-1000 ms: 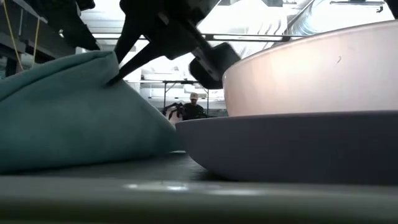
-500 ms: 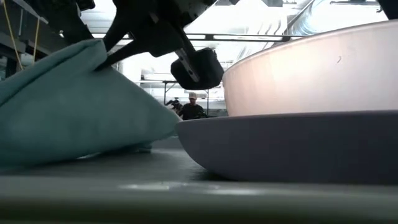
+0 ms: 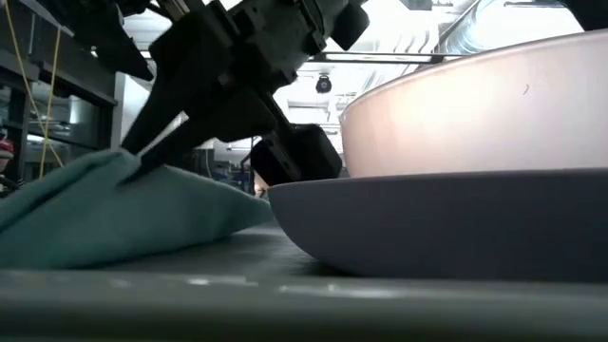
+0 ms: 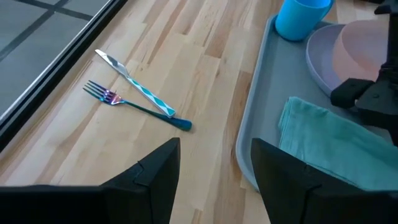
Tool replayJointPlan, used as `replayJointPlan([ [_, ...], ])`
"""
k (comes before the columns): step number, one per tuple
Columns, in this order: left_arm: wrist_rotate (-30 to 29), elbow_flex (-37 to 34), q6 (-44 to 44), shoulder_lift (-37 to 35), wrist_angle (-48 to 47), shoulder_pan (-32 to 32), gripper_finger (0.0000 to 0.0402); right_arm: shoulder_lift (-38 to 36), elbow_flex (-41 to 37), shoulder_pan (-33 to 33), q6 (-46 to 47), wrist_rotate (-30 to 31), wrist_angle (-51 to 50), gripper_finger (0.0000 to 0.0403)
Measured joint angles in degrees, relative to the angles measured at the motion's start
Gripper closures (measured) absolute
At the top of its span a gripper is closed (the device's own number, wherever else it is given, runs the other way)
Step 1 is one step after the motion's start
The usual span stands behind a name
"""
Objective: Set up tray
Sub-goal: Put the blue napkin on the gray tray to the left of the purple plate
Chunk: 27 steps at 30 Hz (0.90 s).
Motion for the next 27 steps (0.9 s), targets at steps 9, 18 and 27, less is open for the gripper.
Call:
replayJointPlan([
  [9, 0.31, 0.00, -0.47, 0.00, -0.04, 0.01, 0.0174, -0.09, 0.00, -1.03, -2.77, -3.23, 1.16, 0.0402],
  [18, 0.58, 0.00, -0.55, 0.00, -0.06, 0.00, 0.0174, -0.17, 0.00, -0.92, -4.79, -6.41, 3.16, 0.0350],
  [27, 0.62, 0.00, -0.67, 0.00, -0.07, 0.01, 0.0174, -0.22, -0.07, -1.78, -4.62, -10.50, -1.09, 0.0262],
])
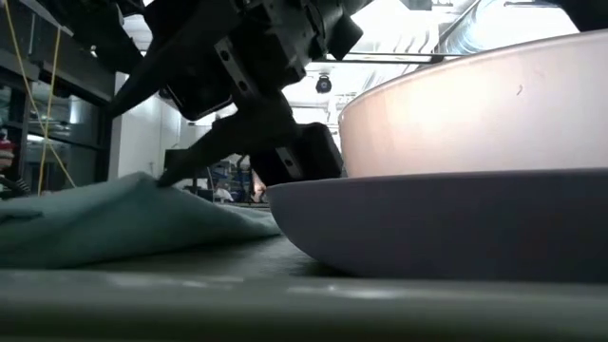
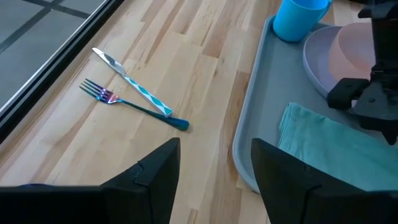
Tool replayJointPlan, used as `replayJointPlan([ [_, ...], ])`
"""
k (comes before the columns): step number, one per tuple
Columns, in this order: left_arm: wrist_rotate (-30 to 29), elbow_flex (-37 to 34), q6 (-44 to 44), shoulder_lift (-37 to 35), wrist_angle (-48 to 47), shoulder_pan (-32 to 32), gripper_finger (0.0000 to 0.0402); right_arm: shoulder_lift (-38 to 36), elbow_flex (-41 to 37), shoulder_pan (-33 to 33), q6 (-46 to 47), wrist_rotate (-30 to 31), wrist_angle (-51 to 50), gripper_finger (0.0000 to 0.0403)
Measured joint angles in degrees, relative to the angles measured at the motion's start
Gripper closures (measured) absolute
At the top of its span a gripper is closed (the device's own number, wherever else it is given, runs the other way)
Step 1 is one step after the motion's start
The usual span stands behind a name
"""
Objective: Set up tray
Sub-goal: Put the blue napkin on the gray tray to the left of the purple plate
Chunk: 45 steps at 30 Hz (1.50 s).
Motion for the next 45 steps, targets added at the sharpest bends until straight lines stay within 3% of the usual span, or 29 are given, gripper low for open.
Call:
replayJointPlan([
  [9, 0.08, 0.00, 0.04, 0.00, 0.02, -0.01, 0.0174, -4.03, -0.02, -1.43, -0.48, -0.24, -0.15, 0.0255],
  [14, 0.32, 0.00, -0.03, 0.00, 0.11, -0.01, 0.0174, -7.42, 0.00, -3.02, -3.15, 6.35, -0.47, 0.0270],
  [17, 1.92, 0.00, 0.00, 0.02, 0.58, -0.02, 0.0174, -8.46, 0.00, -4.07, -4.83, 10.27, -1.02, 0.0300],
  [22, 3.92, 0.01, 0.21, 0.41, 0.07, -0.03, 0.0174, -10.40, 0.00, -5.27, -8.65, 13.23, -4.22, 0.0388],
  [31, 18.27, -1.91, -2.77, 0.96, -1.54, -0.04, 0.0174, -16.93, 0.00, -7.02, -16.99, 23.71, -28.14, 0.0400],
  [38, 22.74, -9.77, -9.86, 1.69, -0.75, -0.04, 0.0174, -24.54, -0.02, -7.58, -22.54, 34.15, -45.13, 0.0402],
  [43, 29.37, -16.51, -20.71, 1.94, 12.59, -0.32, 0.0174, -31.78, -0.02, -7.13, -24.24, 44.96, -51.34, 0.0403],
  [45, 29.12, -19.18, -26.58, 2.19, 20.14, -1.44, 0.0174, -34.94, 0.00, -7.12, -24.73, 48.26, -53.38, 0.0403],
])
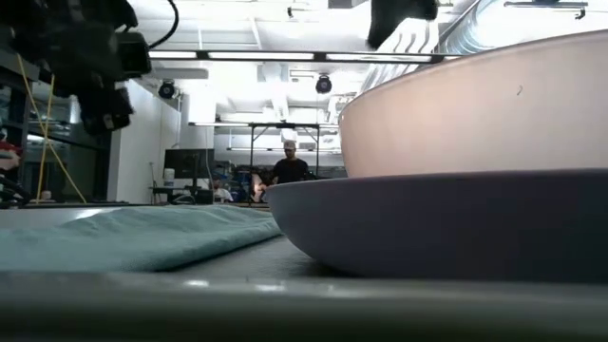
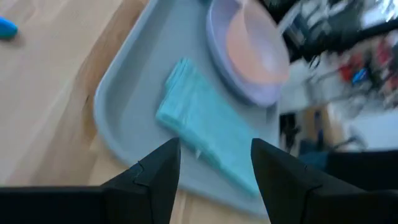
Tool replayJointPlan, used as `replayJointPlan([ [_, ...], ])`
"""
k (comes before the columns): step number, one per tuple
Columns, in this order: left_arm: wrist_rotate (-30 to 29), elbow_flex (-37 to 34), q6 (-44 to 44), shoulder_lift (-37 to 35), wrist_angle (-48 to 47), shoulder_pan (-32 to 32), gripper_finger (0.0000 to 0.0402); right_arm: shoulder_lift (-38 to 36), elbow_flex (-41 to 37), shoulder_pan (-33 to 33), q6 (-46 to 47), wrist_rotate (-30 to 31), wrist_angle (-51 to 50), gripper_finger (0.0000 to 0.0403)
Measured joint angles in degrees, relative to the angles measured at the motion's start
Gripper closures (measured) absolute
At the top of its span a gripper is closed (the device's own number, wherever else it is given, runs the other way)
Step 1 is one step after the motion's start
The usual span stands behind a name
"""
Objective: Set up tray
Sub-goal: Put the blue napkin on the gray tray to the left of the purple plate
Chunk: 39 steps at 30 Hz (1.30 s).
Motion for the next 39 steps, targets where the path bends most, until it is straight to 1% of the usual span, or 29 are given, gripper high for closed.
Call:
replayJointPlan([
  [3, -3.49, -3.18, -7.10, 0.98, 9.55, -2.19, 0.0174, -4.00, 0.00, 0.00, -1.02, 2.80, -2.27, 0.0403],
  [6, -7.76, -4.70, -10.79, 3.02, 12.91, -5.20, 0.0174, -7.53, 0.00, 0.51, -1.68, 5.39, -4.32, 0.0403],
  [8, -10.62, -4.86, -12.13, 5.48, 13.13, -7.83, 0.0174, -9.75, 0.00, 0.93, -2.39, 6.87, -5.67, 0.0403],
  [10, -12.27, -4.88, -12.84, 8.23, 14.79, -10.64, 0.0174, -11.62, 0.00, 1.40, -2.99, 7.77, -6.46, 0.0403],
  [15, -15.44, -4.88, -13.76, 16.78, 23.93, -17.33, 0.0174, -15.27, 0.00, 2.39, -4.34, 9.85, -8.37, 0.0402],
  [18, -18.92, -4.63, -12.70, 22.22, 29.15, -20.62, 0.0174, -16.76, 0.00, 3.18, -4.47, 10.57, -9.02, 0.0402],
  [19, -19.84, -4.21, -11.72, 24.01, 29.56, -21.49, 0.0174, -17.07, 0.00, 3.48, -4.70, 10.78, -9.26, 0.0402],
  [22, -22.18, -2.12, -6.63, 28.89, 29.47, -23.00, 0.0174, -17.63, -0.07, 4.40, -5.41, 10.94, -9.58, 0.0402],
  [24, -22.47, -0.48, -2.71, 31.63, 29.31, -22.99, 0.0174, -17.65, -0.11, 4.99, -5.45, 11.38, -9.68, 0.0402],
  [29, -22.89, 4.44, 11.77, 36.90, 27.76, -22.95, 0.0174, -17.65, -0.13, 6.44, -5.32, 11.66, -9.93, 0.0402],
  [31, -22.84, 6.81, 19.15, 38.43, 25.20, -22.95, 0.0174, -17.65, -0.13, 7.09, -4.79, 11.69, -9.94, 0.0402],
  [34, -22.83, 10.26, 29.12, 40.03, 18.89, -22.95, 0.0174, -17.63, -0.13, 8.15, -3.36, 11.76, -9.94, 0.0402],
  [39, -21.72, 15.10, 41.58, 42.27, 10.52, -22.93, 0.0174, -17.63, -0.13, 10.27, -0.04, 11.92, -9.96, 0.0403],
])
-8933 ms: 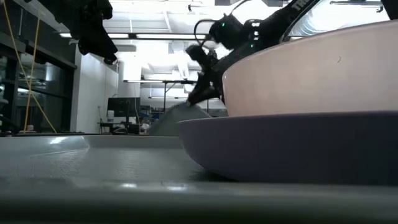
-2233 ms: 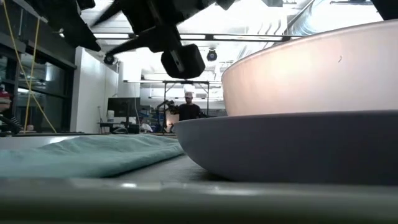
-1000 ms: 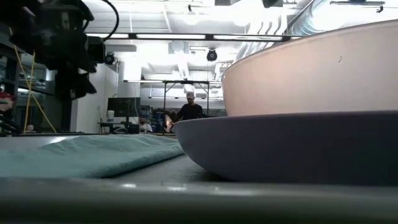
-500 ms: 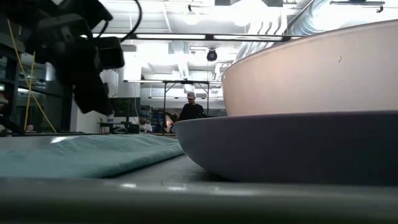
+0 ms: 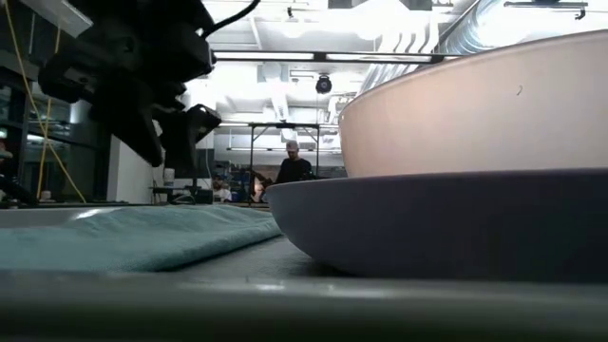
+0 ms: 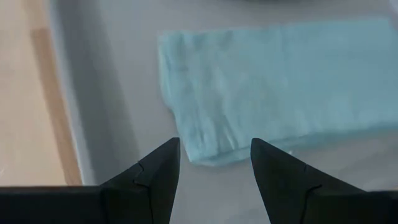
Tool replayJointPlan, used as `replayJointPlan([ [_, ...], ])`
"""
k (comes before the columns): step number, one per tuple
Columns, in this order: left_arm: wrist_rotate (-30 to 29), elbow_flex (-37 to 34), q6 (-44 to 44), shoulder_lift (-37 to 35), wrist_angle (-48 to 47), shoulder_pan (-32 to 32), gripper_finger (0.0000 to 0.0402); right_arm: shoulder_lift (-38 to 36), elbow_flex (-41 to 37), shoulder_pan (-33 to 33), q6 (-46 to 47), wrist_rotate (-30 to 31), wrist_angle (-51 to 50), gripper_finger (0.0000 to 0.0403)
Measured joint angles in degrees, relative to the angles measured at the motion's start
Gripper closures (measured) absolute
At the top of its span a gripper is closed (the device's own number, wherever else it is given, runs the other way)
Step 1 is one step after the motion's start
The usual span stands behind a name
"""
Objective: Set up tray
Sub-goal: Put the blue napkin on the gray tray to the left of the purple plate
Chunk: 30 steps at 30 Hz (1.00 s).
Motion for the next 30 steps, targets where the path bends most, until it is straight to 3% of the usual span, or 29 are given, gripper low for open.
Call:
replayJointPlan([
  [7, 3.66, 2.82, 5.95, 5.52, -0.17, 0.00, 0.0174, 0.00, 0.00, 2.58, 5.24, 1.94, 0.04, 0.0403],
  [15, 3.60, 3.04, 4.42, 10.72, 1.32, 0.00, 0.0174, 0.00, 0.00, 4.83, 10.04, 4.12, 0.13, 0.0403],
  [22, -3.37, 2.99, 4.17, 11.15, 0.70, 0.00, 0.0174, 0.00, 0.00, 5.83, 11.75, 5.33, 0.15, 0.0403],
  [30, -3.06, 2.99, -1.14, 11.15, 2.86, -0.02, 0.0174, 0.02, 0.00, 6.01, 11.32, 5.42, 0.13, 0.0403],
])
